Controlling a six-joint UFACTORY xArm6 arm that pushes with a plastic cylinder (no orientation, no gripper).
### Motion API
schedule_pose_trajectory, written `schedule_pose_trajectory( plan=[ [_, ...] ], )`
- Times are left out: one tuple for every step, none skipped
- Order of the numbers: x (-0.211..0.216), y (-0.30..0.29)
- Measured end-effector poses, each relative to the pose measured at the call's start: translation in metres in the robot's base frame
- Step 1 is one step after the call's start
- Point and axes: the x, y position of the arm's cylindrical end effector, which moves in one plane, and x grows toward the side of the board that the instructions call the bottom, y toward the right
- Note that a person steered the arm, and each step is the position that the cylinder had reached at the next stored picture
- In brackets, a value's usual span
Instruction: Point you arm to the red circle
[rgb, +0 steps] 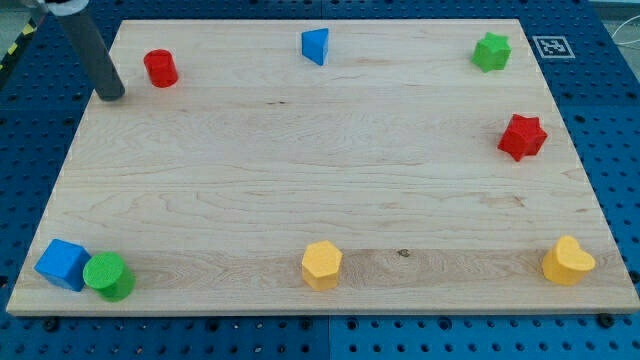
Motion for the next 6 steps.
schedule_pose_trajectory(
  plan=[
    [-0.046, -0.003],
    [-0.082, 0.006],
    [-0.096, 0.028],
    [-0.093, 0.039],
    [-0.078, 0.042],
    [-0.057, 0.044]
  ],
)
